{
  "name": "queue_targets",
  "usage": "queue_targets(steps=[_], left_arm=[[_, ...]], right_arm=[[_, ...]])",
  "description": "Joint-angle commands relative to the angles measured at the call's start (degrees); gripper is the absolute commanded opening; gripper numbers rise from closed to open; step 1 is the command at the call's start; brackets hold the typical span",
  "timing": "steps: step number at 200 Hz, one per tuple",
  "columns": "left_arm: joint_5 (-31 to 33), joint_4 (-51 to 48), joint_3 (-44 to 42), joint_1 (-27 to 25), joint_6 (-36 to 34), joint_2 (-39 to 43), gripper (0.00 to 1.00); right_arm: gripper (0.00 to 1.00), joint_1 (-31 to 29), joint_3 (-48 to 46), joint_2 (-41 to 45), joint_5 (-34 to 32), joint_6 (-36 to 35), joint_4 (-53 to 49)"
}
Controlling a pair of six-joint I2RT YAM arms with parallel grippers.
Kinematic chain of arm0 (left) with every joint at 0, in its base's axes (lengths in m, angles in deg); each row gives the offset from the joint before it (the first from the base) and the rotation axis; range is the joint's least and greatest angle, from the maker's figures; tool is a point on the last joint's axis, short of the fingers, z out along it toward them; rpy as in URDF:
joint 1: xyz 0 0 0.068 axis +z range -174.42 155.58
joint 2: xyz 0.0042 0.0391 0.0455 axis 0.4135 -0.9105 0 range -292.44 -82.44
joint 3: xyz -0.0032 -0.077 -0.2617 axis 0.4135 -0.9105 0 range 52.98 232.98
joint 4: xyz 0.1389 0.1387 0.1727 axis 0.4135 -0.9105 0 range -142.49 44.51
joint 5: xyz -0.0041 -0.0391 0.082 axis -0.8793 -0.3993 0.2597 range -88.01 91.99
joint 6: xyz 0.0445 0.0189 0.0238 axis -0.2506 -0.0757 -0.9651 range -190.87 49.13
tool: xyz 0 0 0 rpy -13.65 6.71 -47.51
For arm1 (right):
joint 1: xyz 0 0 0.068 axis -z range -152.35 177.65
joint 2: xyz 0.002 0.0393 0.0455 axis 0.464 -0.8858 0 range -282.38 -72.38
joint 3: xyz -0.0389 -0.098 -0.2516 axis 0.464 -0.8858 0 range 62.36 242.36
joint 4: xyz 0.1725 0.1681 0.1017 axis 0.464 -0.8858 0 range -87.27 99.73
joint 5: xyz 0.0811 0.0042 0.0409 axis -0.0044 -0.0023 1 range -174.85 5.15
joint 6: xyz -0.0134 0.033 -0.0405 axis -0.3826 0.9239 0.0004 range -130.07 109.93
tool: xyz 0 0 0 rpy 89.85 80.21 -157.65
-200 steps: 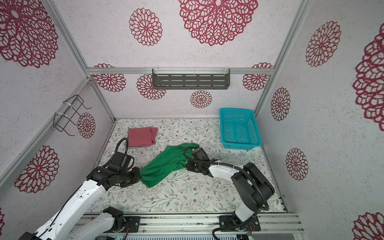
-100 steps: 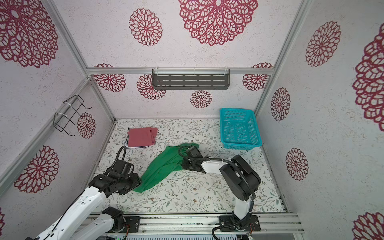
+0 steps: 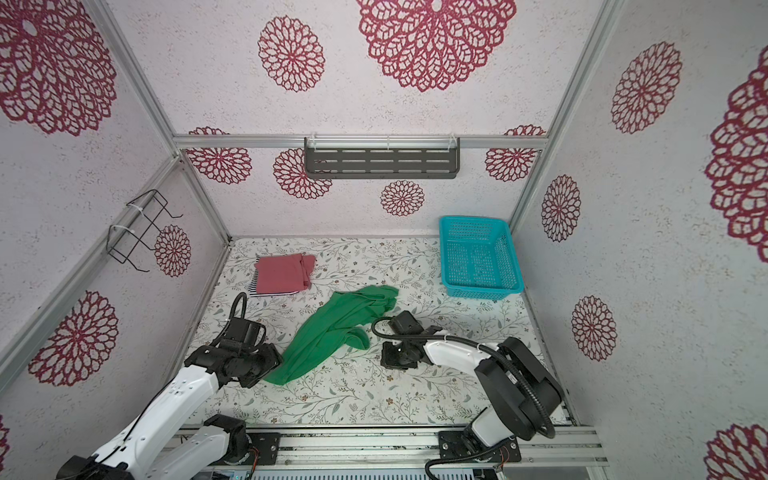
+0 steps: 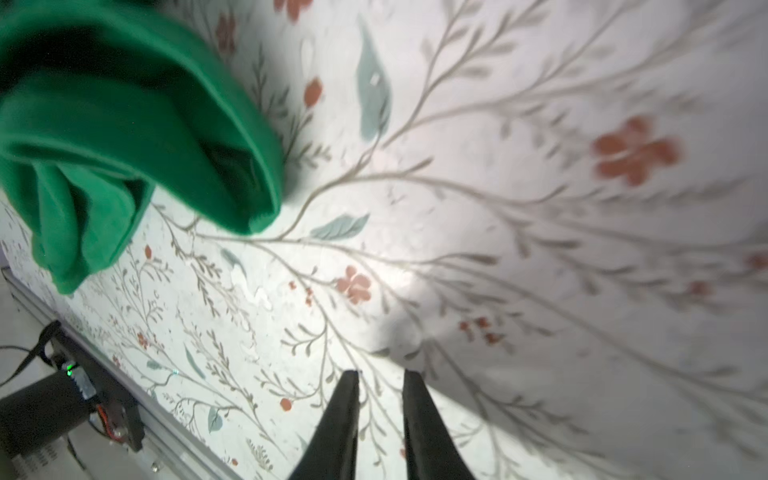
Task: Fold and stack the tank tops
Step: 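Grasp the green top's hem corners with the left and right grippers, then lift the green top high with both grippers and shake it out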
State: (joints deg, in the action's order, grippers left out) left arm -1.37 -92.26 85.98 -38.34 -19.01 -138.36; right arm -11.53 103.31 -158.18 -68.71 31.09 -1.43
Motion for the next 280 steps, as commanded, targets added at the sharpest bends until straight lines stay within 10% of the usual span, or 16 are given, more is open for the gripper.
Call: queue_targets(steps=[1,140,186,237,280], left_arm=[[1.5,-0.1,2.2,-2.7,-0.3,-1.7,0.67],[3.7,2.2,0.9,-10.8,4.0,-14.1,0.52],[4.5,4.9,1.0,-10.8,2.4,-17.6,0.05],[6.9,7.9,15.1,-8.9,0.8,-9.7,0.00],[17.7,3.6,44.1,-8.5,-10.8,-11.8,0.00]], right_arm=[[0.31,0.2,1.7,-1.1,-2.0,4.4,7.0],[0.47,-5.4,6.6,-12.3,2.1,3.7,15.0],[0.04,-5.4,8.9,-11.2,-1.1,0.8,9.1],[0.00,0.7,19.7,-0.5,-7.4,-11.0,-9.3],[0.00,7.0,37.8,5.6,-14.8,-23.3,-23.5]])
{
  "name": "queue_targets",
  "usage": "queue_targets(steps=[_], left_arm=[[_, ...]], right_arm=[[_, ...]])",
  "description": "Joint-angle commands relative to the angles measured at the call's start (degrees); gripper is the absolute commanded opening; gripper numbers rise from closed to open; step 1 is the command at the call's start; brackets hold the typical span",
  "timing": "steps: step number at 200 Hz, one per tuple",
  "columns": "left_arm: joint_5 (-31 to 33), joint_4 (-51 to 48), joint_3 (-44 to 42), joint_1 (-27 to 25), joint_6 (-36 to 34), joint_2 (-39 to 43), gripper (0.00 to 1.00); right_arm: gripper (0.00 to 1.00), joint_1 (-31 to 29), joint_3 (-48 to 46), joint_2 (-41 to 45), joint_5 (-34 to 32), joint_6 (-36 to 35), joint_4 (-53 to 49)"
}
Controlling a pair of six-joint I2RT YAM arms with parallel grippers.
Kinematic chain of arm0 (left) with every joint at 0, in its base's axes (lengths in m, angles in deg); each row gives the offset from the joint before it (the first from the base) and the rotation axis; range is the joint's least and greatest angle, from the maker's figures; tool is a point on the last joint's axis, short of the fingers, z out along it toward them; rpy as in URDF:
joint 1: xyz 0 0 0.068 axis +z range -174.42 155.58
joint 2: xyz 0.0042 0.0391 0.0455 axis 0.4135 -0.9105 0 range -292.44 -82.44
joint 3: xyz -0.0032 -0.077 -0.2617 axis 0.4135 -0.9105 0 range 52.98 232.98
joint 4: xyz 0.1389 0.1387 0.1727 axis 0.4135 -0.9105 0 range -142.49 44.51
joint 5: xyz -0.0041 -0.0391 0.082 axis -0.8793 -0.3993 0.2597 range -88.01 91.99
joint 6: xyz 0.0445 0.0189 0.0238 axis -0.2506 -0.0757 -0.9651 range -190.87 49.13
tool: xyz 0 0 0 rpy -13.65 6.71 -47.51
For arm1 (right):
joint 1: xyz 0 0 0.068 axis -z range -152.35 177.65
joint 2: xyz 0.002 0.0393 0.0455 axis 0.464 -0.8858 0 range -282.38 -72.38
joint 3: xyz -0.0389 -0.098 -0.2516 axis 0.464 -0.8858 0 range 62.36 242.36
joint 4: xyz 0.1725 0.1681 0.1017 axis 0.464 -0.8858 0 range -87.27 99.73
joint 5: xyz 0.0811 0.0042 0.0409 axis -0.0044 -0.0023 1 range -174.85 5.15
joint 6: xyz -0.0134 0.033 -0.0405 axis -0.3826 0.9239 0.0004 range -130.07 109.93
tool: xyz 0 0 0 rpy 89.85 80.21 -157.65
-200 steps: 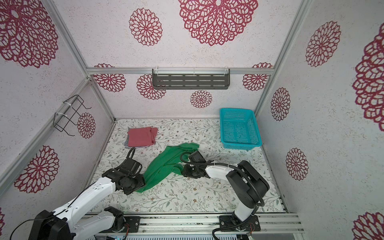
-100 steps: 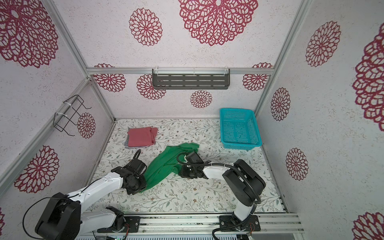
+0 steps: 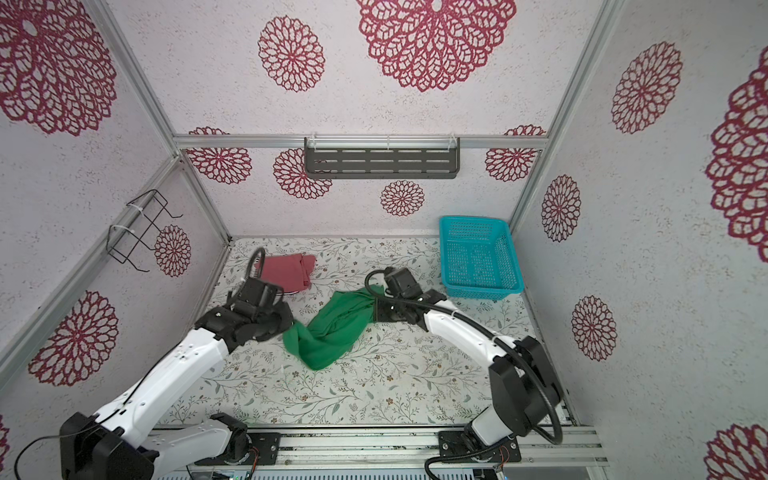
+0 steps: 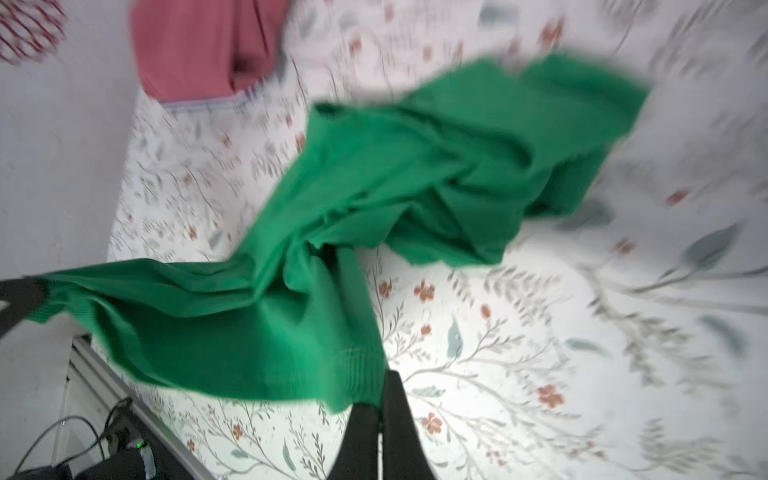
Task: Fold and stack the tank tops
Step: 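Lift the green top high with both grippers and shake it out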
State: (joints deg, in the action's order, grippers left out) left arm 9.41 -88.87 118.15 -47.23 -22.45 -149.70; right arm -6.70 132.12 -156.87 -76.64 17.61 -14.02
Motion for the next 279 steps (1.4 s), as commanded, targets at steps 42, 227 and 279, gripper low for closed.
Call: queue_targets(steps=[42,227,279], left_arm=[[11.3,-5.6,34.7,0.0,-17.1,-2.2,0.00],[-13.7,-7.8,67.2,13.1,-25.7,-32.7,0.00],[-24.6,-2.6,93.2,18.2,-20.2,-51.9,0.00]], right_arm=[[0.00,3.1,25.9,9.5,-14.3,-16.8,-20.5],[0.00,15.3,46.4,-7.0,-1.4,-23.6,-13.6],[0.00,21.1,67.9,-21.5,6.4,-20.2,-7.6]])
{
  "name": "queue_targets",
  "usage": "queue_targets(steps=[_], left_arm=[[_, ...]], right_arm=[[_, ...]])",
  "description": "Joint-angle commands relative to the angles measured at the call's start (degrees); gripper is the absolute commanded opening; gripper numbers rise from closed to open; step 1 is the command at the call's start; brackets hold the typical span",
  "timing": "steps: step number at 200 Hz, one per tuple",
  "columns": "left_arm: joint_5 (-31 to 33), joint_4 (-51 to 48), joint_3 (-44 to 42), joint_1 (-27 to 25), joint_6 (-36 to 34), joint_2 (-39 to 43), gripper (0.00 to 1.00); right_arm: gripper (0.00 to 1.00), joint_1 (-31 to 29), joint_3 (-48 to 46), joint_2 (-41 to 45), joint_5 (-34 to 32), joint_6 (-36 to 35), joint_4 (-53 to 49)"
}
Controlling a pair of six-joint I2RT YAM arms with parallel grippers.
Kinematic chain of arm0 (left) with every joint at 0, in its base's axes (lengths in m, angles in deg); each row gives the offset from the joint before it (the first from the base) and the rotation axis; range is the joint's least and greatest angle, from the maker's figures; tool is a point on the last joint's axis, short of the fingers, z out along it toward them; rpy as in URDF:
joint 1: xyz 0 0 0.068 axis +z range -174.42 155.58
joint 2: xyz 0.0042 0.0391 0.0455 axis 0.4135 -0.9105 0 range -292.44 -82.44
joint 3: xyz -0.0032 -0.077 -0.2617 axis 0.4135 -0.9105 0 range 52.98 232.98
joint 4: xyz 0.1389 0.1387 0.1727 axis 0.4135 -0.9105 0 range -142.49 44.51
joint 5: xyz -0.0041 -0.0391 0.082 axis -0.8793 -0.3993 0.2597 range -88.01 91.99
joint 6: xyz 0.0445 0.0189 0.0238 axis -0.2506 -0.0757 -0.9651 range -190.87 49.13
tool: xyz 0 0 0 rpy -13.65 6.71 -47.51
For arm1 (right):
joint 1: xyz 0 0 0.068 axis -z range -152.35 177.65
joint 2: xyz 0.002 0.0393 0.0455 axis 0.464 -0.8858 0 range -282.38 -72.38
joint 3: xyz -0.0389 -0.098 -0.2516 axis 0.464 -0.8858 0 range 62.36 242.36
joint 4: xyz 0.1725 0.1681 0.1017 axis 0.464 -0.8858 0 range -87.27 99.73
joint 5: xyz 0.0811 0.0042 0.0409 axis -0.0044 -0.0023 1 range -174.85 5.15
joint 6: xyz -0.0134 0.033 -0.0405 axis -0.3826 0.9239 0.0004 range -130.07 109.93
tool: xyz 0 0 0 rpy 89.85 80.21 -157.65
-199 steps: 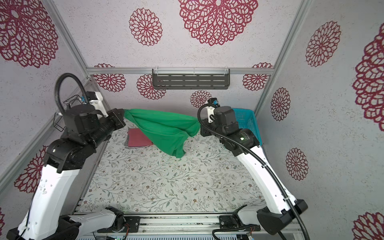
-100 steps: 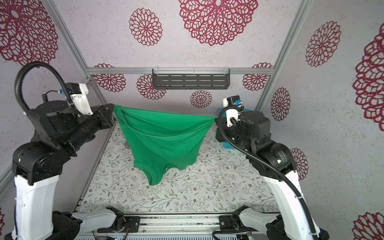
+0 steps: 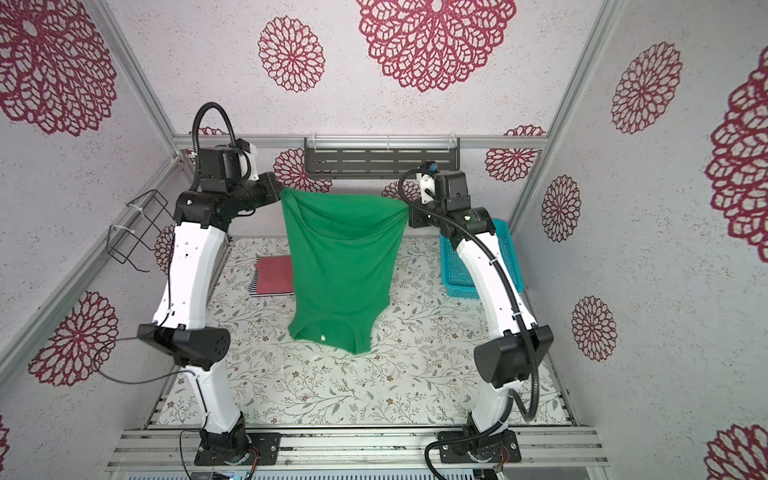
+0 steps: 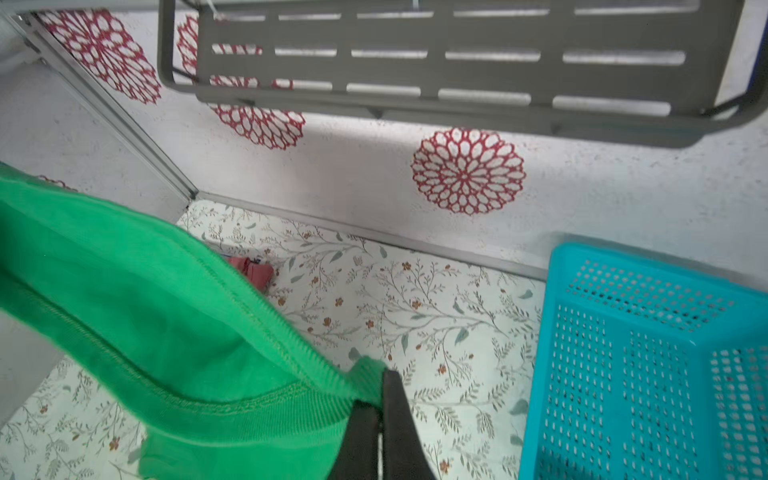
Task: Fold and stack the tank tops
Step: 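Lift the green top high with both grippers and shake it out, then lay the green top flat on the mat with both grippers, drawing toward the robot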
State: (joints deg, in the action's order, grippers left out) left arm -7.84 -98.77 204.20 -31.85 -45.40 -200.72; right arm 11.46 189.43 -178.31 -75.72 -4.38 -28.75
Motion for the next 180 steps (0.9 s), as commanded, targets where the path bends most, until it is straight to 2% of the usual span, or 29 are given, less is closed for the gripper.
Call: queue_targets(steps=[1,32,52,80,123,139,159,180], left_arm=[[-7.6,7.6,7.1,2.9,3.0,-0.9,0.00],[-9.7,14.6,-2.8,3.9,3.7,5.1,0.00],[-11.0,17.2,-12.6,3.9,2.6,12.0,0.00],[-11.5,22.6,-34.4,3.5,1.7,20.9,0.00],[-12.2,32.7,-80.1,0.9,4.7,34.8,0.00],[-12.6,35.3,-95.0,-1.5,7.7,37.8,0.00],[-12.4,36.9,-108.3,-5.0,12.9,42.6,0.00],[-9.7,32.1,-114.2,-8.8,17.5,48.0,0.00]], right_arm=[[0.00,3.1,10.8,-0.2,5.8,1.9,7.2],[0.00,6.2,12.5,-0.4,11.0,3.9,9.2],[0.00,7.0,5.6,3.2,13.3,2.5,11.0],[0.00,7.3,-14.7,11.5,16.5,0.2,15.4],[0.00,7.3,-55.8,26.5,24.8,-2.3,22.9],[0.00,7.3,-66.8,30.5,26.5,-1.2,23.0],[0.00,6.5,-75.6,34.7,26.3,0.0,17.4],[0.00,6.6,-81.8,38.7,20.4,6.1,9.9]])
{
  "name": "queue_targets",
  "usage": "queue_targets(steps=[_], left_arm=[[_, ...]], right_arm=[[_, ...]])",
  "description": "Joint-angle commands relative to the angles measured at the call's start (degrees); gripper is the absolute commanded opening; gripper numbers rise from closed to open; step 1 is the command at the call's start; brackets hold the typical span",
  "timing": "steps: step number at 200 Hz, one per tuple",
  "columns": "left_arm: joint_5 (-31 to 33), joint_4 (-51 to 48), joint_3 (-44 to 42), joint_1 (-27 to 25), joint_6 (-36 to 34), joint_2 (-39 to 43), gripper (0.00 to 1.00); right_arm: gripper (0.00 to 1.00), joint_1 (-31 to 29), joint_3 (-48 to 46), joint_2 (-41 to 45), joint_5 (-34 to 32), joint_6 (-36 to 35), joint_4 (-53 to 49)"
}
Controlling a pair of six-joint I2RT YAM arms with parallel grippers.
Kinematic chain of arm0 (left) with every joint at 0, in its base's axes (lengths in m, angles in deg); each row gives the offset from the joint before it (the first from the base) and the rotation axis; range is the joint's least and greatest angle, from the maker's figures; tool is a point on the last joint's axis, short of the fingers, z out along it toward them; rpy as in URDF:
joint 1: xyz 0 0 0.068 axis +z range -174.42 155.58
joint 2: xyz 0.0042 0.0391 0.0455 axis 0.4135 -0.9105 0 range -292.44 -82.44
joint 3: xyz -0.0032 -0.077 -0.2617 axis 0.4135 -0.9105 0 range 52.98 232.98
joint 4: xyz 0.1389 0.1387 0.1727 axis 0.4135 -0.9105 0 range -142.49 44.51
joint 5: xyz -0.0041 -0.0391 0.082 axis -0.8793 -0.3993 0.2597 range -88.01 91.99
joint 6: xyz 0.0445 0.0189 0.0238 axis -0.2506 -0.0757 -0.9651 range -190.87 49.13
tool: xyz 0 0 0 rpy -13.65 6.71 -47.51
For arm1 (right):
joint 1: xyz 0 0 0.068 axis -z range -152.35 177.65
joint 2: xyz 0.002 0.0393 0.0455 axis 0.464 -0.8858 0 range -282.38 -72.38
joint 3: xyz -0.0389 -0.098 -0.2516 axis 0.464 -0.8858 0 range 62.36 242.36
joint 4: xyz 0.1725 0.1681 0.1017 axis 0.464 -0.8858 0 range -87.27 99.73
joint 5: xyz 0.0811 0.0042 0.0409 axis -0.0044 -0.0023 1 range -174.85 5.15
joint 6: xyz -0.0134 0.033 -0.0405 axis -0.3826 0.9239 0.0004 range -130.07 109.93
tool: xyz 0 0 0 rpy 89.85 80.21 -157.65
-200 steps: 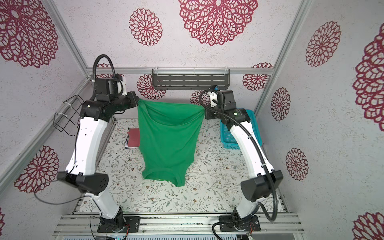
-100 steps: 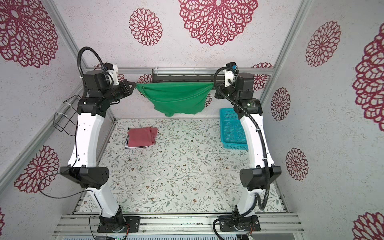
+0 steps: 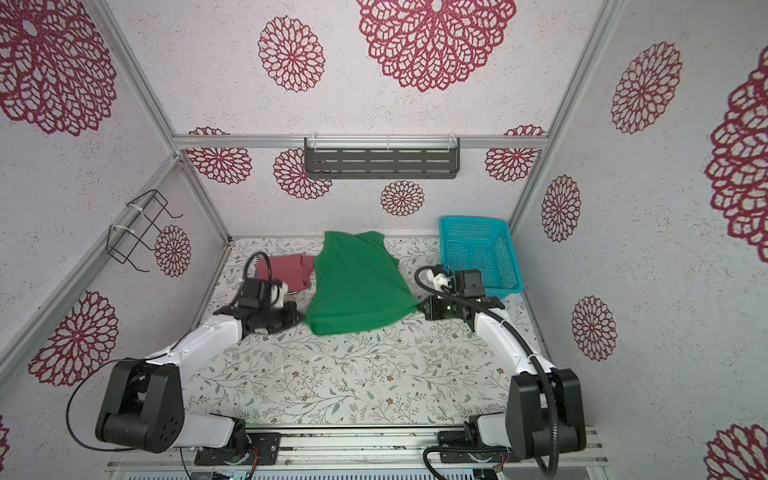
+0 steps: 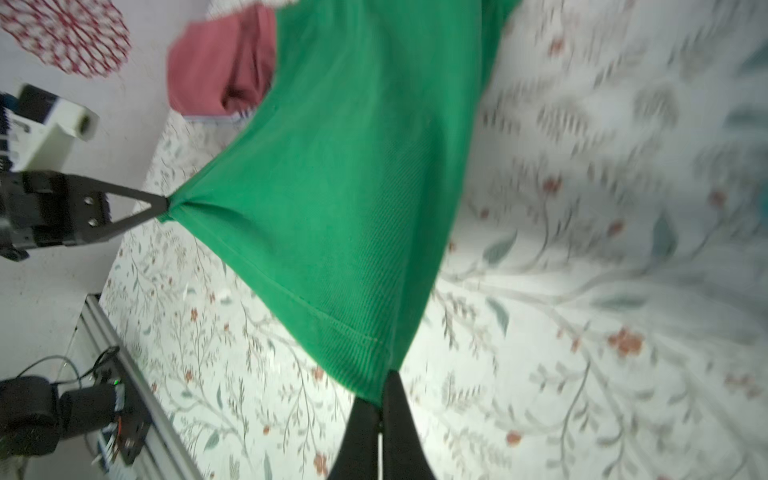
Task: Fold and stack the tank tops
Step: 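Lay the green top flat on the mat with both grippers, drawing toward the robot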
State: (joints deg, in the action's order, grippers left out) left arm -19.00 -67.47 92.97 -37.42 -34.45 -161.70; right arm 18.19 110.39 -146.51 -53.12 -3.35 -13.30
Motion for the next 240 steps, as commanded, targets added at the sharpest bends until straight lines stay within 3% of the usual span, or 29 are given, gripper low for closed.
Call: queue_targets(steps=[1,25,39,72,79,98,107,115,139,162,198,209,240], left_arm=[[1.5,0.5,-3.2,-3.4,6.8,9.2,0.00],[2.1,-4.4,-7.4,-5.5,12.9,15.8,0.00],[3.4,-9.2,-7.7,-5.8,13.8,19.9,0.00],[2.7,-20.0,-5.7,-6.3,14.3,26.0,0.00],[1.8,-22.4,-5.5,-6.7,14.0,26.5,0.00],[2.3,-28.8,-3.2,-7.4,13.5,29.3,0.44],[3.3,-30.4,-0.9,-7.3,12.7,30.4,0.54],[5.9,-31.8,2.2,-7.0,11.2,29.8,0.56],[6.4,-24.0,9.0,-6.6,5.2,17.1,0.55],[4.7,-11.0,16.6,-6.8,1.3,-3.4,0.43],[7.2,-10.5,33.3,-7.7,-1.1,-28.5,0.28],[7.4,-11.1,34.3,-8.6,-1.3,-31.5,0.26],[7.8,-4.4,25.1,-10.7,3.7,-31.5,0.21]], right_arm=[[0.00,-0.1,-3.0,7.0,-2.6,5.4,-5.9],[0.00,-0.1,-8.1,10.1,-10.0,11.8,-14.1],[0.00,-0.1,-9.2,11.5,-15.0,13.4,-17.8],[0.00,-0.1,-9.2,11.0,-19.6,13.8,-22.2],[0.09,-0.1,-8.8,11.0,-20.4,13.8,-23.0],[0.34,-0.1,-4.6,12.4,-23.3,13.1,-27.4],[0.39,-0.2,-1.4,12.6,-25.7,12.0,-29.6],[0.42,-0.5,1.5,11.9,-27.2,11.0,-31.1],[0.41,-8.3,5.7,7.5,-32.6,13.0,-26.6],[0.33,-18.5,2.6,0.5,-31.5,22.1,-10.0],[0.27,-24.9,-3.0,-8.7,-34.2,30.3,1.5],[0.25,-25.3,-5.4,-10.0,-35.2,31.4,3.0],[0.22,-23.8,-10.7,-13.6,-36.0,33.1,5.8]])
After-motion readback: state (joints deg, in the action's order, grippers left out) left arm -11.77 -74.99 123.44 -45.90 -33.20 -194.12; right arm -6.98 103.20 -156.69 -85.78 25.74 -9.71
